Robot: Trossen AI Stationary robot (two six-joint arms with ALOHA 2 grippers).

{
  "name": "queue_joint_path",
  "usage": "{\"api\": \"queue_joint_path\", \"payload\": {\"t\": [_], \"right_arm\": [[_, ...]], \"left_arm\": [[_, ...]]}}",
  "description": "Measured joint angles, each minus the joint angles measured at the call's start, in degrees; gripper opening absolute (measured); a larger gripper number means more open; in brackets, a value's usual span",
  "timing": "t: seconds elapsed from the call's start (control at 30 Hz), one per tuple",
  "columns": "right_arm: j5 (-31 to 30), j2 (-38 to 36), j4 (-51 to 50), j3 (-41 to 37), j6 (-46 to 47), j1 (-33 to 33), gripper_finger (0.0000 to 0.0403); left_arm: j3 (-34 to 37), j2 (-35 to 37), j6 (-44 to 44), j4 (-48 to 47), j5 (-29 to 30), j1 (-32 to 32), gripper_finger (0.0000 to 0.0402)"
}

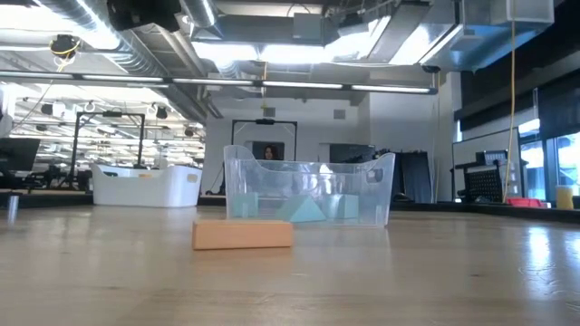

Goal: Sort & place blocks by color
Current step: Put the yellow block into the white bin

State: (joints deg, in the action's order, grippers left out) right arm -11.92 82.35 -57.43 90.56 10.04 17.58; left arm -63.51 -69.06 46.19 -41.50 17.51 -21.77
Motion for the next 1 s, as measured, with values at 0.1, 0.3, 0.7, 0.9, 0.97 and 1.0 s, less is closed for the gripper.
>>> {"api": "queue_joint_path", "payload": {"t": [0.1, 0.3, 0.7, 0.9, 0.97, 1.0], "right_arm": [[0.0, 0.0, 0.0, 0.0, 0.0, 0.0, 0.0193], [0.0, 0.0, 0.0, 0.0, 0.0, 0.0, 0.0193], [0.0, 0.0, 0.0, 0.0, 0.0, 0.0, 0.0193], [0.0, 0.1, 0.3, 0.0, 0.0, 0.0, 0.0193], [0.0, 0.1, 0.5, 0.0, 0.0, 0.0, 0.0193], [0.0, 0.1, 0.7, 0.1, 0.0, 0.0, 0.0193]], "left_arm": [[0.0, 0.0, 0.0, 2.4, -0.5, 0.0, 0.0098], [0.0, 0.0, 4.4, 2.5, -1.1, 0.0, 0.0102], [-0.1, -1.1, 7.3, 2.0, -5.1, 2.6, 0.0183], [-0.1, -6.7, 5.7, 4.5, -6.0, 2.6, 0.0237], [0.0, -9.1, 5.1, 4.4, -8.1, 2.7, 0.0243], [0.0, -10.4, 4.2, 5.8, -9.2, 2.8, 0.0245]]}}
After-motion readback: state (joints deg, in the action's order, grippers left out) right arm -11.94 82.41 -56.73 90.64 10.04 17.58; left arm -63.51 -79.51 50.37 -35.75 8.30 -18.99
